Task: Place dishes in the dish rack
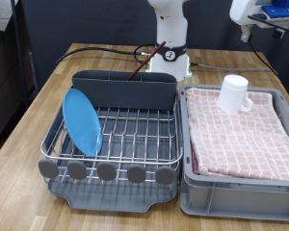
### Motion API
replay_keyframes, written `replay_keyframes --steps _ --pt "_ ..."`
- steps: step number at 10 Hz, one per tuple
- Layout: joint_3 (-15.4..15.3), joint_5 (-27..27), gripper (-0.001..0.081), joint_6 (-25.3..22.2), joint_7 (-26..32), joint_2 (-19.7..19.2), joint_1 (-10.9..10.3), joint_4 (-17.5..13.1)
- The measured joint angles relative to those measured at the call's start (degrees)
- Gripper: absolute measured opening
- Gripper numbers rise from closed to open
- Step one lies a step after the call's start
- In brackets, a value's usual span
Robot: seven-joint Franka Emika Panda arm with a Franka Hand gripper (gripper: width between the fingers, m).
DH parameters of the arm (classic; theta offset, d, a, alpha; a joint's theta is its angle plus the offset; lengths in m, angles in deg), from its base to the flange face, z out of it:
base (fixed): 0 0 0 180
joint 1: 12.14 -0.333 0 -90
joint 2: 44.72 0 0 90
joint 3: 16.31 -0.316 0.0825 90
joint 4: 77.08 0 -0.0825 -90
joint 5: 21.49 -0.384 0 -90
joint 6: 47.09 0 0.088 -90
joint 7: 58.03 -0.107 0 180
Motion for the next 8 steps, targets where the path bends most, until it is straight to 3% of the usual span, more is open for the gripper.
replay_keyframes --steps 3,6,8 --pt "0.1 -3.2 0.0802 -3.1 3.5 -5.6 -0.1 -2.5" --pt "0.1 -5.5 0.0802 -1.1 5.4 -11.9 -0.1 -3.1" --pt "-0.2 -8.1 0.0802 0.2 9.7 -15.7 0.0 -4.4"
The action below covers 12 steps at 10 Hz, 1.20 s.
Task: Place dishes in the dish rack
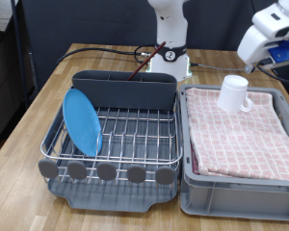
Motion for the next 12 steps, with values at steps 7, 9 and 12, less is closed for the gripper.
replay_keyframes --steps 7,9,12 --pt "-1.6 0.8 0.0802 -1.2 0.3 -2.7 -0.3 -1.0" --pt "-2.5 1.1 0.0802 -1.5 0.3 -4.4 -0.4 -2.0" --pt "-3.4 1.1 0.0802 -2.4 0.4 -7.3 -0.5 -3.4"
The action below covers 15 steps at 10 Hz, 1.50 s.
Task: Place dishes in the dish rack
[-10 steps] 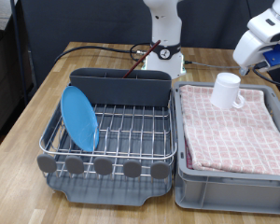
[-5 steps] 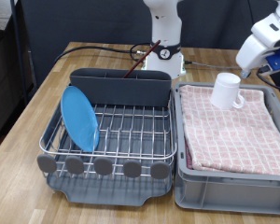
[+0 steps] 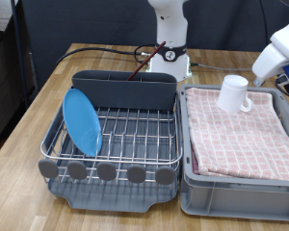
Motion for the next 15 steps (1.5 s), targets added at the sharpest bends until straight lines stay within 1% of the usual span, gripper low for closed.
replay_keyframes --steps 4,8,15 --pt "-0.4 -0.1 0.0802 0.9 2.0 -2.7 0.1 0.0" --pt "-0.4 -0.1 0.0802 3.4 4.5 -4.1 0.2 1.2" --pt "-0.4 0.4 0.0802 8.5 6.6 -4.4 0.2 5.5"
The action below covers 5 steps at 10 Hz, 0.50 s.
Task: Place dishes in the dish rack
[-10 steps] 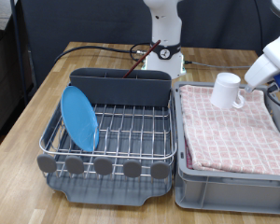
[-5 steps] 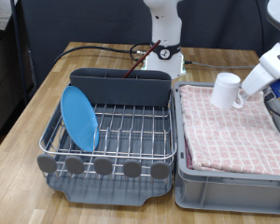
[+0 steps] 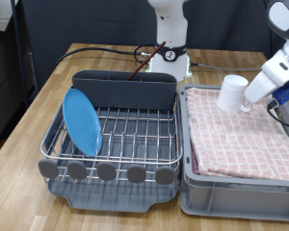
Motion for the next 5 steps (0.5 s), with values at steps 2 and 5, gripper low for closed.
replay_keyframes --steps 2,5 --pt "0.0 0.8 0.0802 1.1 0.5 0.0 0.0 1.0" --pt "0.1 2.3 0.0802 1.2 0.5 0.0 0.0 1.7"
